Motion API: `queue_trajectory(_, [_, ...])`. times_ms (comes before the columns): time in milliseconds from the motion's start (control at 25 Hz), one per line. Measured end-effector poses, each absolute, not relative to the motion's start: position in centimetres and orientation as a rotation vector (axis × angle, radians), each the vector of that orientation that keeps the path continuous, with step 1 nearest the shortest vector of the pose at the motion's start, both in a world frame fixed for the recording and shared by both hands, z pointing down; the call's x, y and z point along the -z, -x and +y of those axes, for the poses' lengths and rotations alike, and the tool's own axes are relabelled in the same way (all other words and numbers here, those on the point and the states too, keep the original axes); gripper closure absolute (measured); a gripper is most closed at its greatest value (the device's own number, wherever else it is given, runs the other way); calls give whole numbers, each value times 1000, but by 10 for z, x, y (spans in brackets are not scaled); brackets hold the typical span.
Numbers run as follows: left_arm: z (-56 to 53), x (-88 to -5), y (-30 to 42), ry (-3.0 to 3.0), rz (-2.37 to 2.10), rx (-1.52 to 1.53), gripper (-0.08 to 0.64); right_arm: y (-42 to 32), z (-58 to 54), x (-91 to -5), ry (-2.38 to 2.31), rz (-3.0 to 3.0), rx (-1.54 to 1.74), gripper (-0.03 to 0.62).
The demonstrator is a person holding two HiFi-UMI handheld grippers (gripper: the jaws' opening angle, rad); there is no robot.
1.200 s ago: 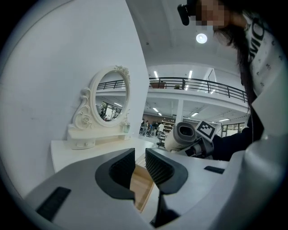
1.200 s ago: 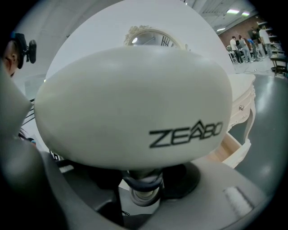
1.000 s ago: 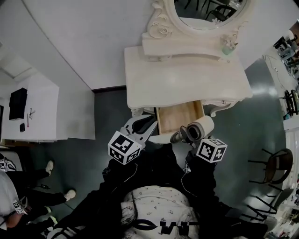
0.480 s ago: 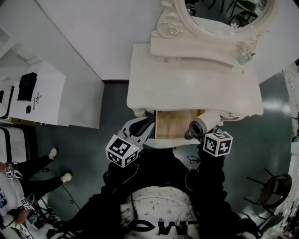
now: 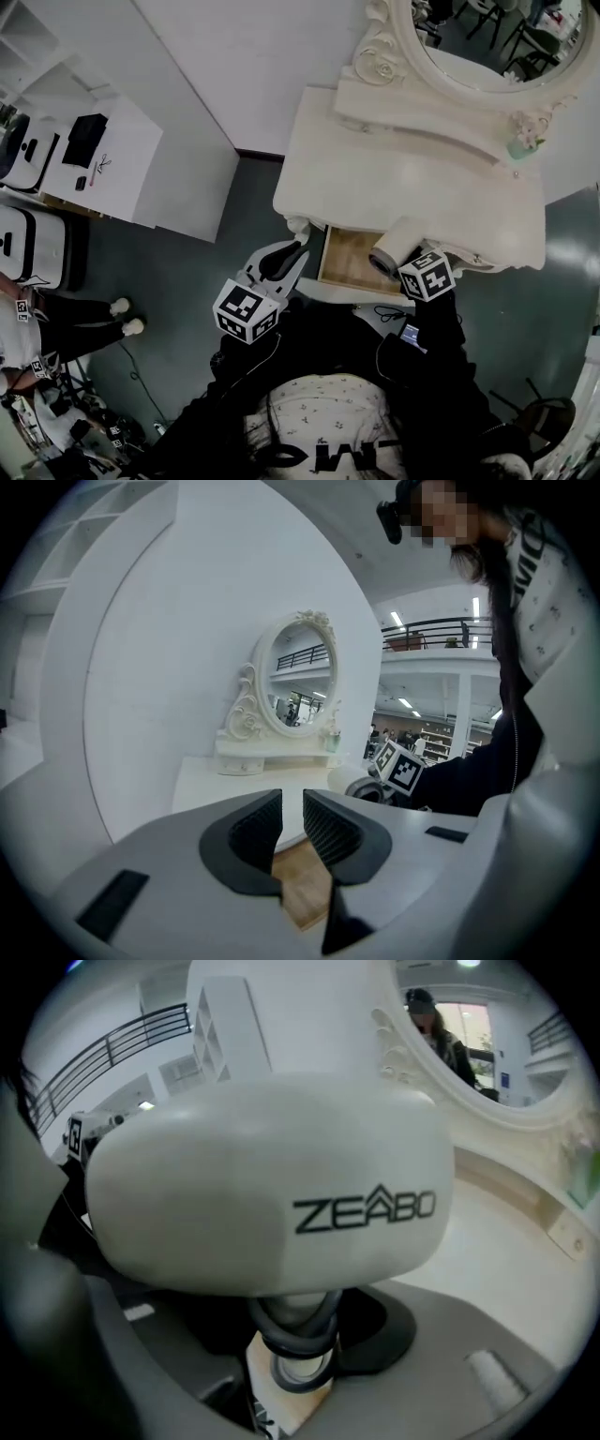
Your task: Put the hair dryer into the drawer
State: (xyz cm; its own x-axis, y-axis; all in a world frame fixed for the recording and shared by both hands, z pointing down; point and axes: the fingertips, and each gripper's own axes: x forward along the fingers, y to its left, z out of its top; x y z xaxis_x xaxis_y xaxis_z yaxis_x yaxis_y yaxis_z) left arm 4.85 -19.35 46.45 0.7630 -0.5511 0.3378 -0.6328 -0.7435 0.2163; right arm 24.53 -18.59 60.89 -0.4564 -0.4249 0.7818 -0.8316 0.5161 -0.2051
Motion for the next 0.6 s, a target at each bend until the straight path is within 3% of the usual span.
queue_trajectory(600, [-187,-465,-32,-2590,-1044,-367,506,-186,-163,-698,-443,-1972,-670,380])
